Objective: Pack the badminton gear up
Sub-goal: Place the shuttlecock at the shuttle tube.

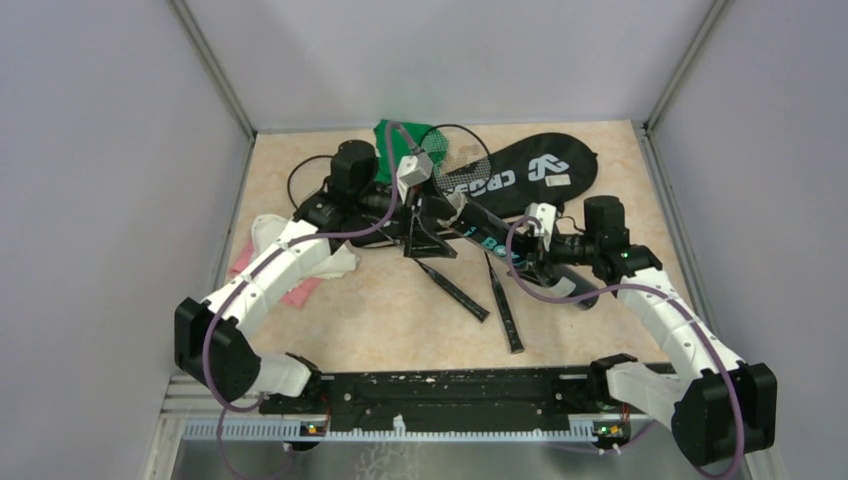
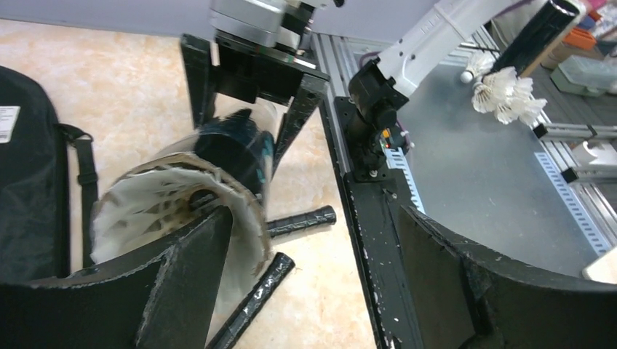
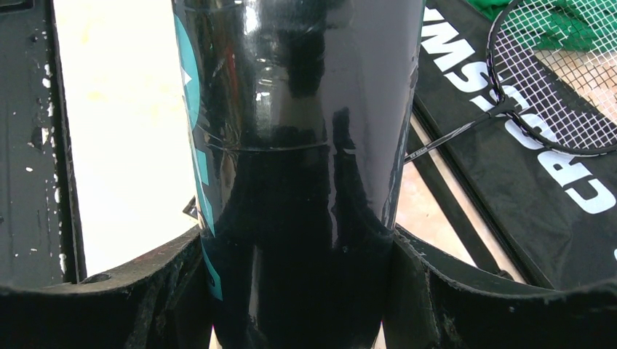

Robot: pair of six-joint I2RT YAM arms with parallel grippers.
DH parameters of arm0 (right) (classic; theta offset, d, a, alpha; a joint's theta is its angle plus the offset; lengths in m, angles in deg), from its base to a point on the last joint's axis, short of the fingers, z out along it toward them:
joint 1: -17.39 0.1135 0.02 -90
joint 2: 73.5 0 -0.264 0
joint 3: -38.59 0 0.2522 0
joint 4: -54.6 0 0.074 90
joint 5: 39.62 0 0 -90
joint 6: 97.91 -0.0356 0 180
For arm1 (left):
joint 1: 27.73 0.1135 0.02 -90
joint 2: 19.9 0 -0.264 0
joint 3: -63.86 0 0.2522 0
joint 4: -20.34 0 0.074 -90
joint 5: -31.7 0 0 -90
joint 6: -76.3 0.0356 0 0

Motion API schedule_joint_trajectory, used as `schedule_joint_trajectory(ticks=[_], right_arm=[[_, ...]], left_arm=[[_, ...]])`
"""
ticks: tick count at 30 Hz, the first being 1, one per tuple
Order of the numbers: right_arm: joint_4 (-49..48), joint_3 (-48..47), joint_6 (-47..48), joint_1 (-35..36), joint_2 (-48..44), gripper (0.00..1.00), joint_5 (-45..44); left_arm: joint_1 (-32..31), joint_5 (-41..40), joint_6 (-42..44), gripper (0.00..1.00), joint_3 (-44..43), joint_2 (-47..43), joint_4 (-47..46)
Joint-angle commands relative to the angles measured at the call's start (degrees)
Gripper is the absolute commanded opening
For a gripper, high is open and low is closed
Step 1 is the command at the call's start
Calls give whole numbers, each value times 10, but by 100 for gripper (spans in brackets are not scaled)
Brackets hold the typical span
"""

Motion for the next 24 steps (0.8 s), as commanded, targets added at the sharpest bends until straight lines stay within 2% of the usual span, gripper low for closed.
schedule_joint_trajectory(ticks=[1, 13, 18, 24], right_arm=[[-33, -8, -7, 2, -15, 34, 22], [-39, -7, -17, 2, -15, 34, 30], [-39, -7, -15, 1, -19, 34, 19], [-36, -8, -12, 1, -17, 34, 9]], left_arm=[[-28, 11, 75, 91, -23, 7, 43], [-78, -21, 129, 93, -42, 43, 86], [-78, -45, 162, 99, -51, 34, 112], [-60, -62, 201, 99, -61, -1, 146]])
